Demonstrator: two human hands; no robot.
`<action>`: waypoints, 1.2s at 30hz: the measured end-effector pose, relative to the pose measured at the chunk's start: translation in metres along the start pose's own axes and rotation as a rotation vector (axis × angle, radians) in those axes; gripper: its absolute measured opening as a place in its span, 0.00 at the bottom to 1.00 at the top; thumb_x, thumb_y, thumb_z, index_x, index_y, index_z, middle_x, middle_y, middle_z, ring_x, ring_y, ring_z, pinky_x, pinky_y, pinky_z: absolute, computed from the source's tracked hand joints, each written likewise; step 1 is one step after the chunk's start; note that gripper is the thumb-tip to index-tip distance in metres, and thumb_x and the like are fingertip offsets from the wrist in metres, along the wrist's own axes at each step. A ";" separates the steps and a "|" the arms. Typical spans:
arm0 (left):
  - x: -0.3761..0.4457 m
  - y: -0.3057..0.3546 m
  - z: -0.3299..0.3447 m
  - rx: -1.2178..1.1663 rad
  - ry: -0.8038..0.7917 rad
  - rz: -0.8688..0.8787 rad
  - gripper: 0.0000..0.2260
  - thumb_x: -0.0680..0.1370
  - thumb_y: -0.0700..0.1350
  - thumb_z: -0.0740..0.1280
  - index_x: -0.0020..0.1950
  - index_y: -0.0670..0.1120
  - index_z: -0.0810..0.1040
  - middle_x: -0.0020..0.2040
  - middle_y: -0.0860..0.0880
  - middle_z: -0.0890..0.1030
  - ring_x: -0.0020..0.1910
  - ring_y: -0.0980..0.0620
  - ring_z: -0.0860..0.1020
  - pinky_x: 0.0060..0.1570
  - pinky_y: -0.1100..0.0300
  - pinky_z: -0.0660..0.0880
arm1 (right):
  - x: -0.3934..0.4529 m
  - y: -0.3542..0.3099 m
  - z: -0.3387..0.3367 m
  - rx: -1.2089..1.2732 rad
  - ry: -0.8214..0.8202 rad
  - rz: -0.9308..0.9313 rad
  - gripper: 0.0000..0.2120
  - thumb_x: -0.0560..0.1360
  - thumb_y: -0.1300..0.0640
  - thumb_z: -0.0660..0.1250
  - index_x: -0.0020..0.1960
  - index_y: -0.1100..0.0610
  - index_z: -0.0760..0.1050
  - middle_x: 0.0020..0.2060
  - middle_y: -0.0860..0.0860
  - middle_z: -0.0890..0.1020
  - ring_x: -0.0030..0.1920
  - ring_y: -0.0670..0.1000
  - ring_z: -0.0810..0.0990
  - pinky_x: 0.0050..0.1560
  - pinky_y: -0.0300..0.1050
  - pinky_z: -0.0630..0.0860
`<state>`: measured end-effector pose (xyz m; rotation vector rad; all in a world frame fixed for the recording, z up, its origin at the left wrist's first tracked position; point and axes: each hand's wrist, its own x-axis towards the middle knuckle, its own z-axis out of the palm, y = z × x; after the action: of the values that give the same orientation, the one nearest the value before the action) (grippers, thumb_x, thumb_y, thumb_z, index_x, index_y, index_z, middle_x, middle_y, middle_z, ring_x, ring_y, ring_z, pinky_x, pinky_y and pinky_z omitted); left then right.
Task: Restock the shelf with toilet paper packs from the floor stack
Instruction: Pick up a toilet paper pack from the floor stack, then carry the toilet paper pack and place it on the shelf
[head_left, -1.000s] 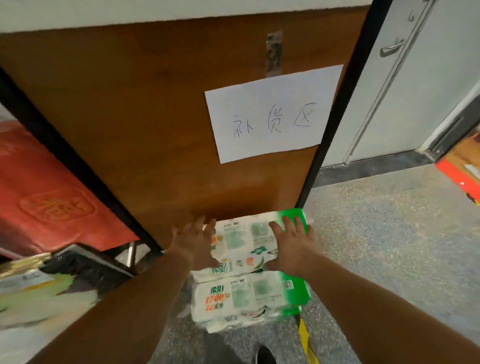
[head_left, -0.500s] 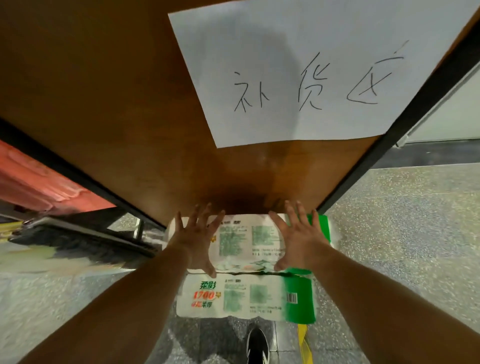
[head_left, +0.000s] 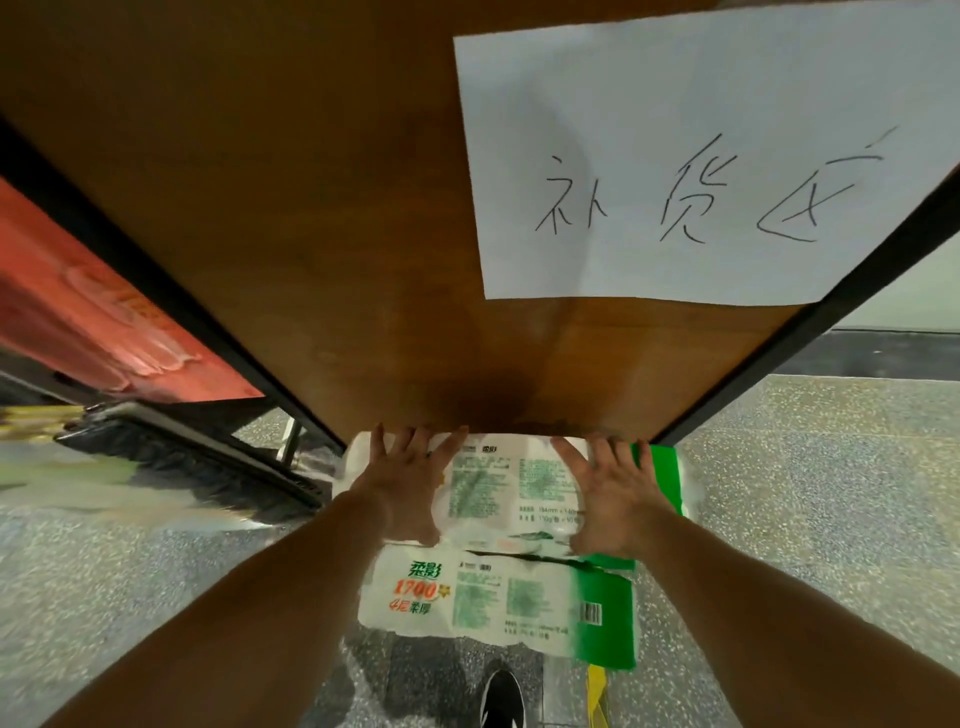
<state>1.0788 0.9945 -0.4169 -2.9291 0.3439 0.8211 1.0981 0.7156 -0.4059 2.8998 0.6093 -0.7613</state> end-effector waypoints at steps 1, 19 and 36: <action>-0.008 -0.005 -0.003 -0.005 0.007 -0.011 0.63 0.64 0.63 0.78 0.80 0.57 0.32 0.79 0.43 0.50 0.79 0.38 0.48 0.75 0.30 0.43 | -0.003 -0.006 -0.009 -0.002 0.005 -0.014 0.62 0.65 0.36 0.75 0.81 0.44 0.35 0.79 0.59 0.50 0.78 0.63 0.53 0.77 0.69 0.44; -0.384 -0.199 0.021 -0.142 0.300 -0.511 0.62 0.64 0.69 0.75 0.81 0.57 0.33 0.79 0.45 0.53 0.78 0.40 0.52 0.76 0.33 0.41 | -0.081 -0.343 -0.142 -0.228 0.274 -0.512 0.59 0.66 0.32 0.73 0.81 0.44 0.36 0.80 0.59 0.48 0.78 0.64 0.49 0.76 0.68 0.47; -0.903 -0.288 0.228 -0.299 0.335 -1.308 0.60 0.65 0.70 0.73 0.82 0.57 0.36 0.78 0.44 0.55 0.78 0.41 0.53 0.76 0.36 0.41 | -0.295 -0.867 -0.119 -0.371 0.377 -1.322 0.53 0.69 0.30 0.70 0.81 0.43 0.41 0.80 0.57 0.49 0.77 0.62 0.51 0.77 0.65 0.43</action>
<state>0.2817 1.4794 -0.1358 -2.6021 -1.5933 0.1531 0.5724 1.4270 -0.1400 1.9774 2.4224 -0.0486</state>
